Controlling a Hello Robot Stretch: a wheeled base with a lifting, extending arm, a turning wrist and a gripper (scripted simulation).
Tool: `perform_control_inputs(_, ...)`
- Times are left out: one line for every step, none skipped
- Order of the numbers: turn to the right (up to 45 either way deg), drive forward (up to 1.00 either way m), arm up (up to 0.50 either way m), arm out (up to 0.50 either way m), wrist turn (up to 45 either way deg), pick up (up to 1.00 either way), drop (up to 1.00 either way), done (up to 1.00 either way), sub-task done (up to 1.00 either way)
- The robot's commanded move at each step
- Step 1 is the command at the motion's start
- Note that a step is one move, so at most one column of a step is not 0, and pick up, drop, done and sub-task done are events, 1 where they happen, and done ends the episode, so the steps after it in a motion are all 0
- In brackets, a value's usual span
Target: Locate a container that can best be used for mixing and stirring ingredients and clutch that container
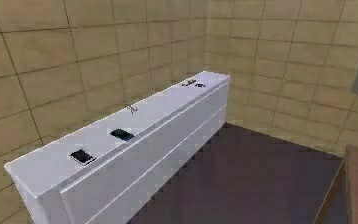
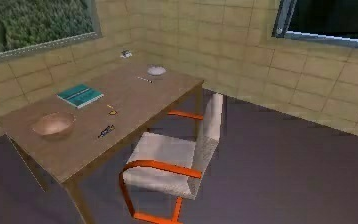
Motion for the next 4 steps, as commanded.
perform_control_inputs(-30.0,0.00,0.00,0.00,0.0,0.00,0.00,0.00,0.00)
perform_control_inputs(45.0,0.00,0.00,0.00,0.0,0.00,0.00,0.00,0.00)
perform_control_inputs(18.0,0.00,0.00,0.00,0.0,0.00,0.00,0.00,0.00)
perform_control_inputs(0.0,0.50,0.00,0.00,0.0,0.00,0.00,0.00,0.00)
